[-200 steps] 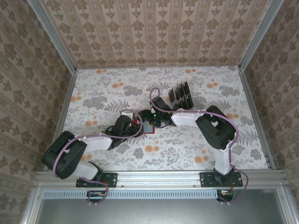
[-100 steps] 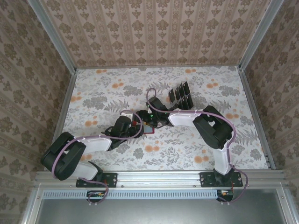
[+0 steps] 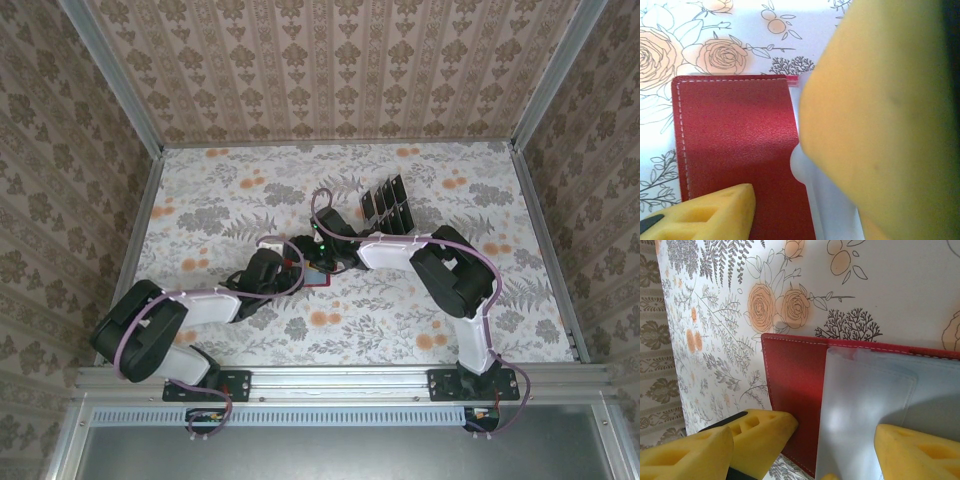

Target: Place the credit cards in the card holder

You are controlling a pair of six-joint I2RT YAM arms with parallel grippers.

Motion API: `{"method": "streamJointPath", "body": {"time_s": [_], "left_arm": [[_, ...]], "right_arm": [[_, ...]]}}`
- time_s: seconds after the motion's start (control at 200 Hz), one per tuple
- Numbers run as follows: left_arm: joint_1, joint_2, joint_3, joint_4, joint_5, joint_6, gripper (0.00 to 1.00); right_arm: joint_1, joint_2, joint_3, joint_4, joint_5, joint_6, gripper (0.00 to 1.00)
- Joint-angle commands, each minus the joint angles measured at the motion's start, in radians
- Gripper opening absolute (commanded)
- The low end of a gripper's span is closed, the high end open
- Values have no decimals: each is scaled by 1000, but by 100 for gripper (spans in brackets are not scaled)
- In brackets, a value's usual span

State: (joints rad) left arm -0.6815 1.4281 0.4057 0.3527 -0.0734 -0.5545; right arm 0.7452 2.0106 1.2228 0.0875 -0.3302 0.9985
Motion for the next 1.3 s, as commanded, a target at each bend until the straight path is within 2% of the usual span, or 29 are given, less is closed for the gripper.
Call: {"method": "streamJointPath", "body": {"time_s": [0.0, 0.22, 0.605, 0.92, 1.295], "left_arm": [[-7, 47, -8, -80, -22, -30, 57], [-7, 63, -15, -69, -17, -33, 56], [-7, 71, -15, -55, -10, -33, 55], [-6, 67, -19, -52, -9, -33, 55], [-6, 58, -17, -51, -5, -28, 55]], "right_arm": [[-3, -31, 15, -10, -21, -2, 76], [-25, -97, -16, -11, -8, -10, 77], [-30, -123, -56, -25, 27, -20, 77], [-32, -85, -83, -2, 27, -5, 77], [-32, -14, -27, -3, 3, -6, 77]]}}
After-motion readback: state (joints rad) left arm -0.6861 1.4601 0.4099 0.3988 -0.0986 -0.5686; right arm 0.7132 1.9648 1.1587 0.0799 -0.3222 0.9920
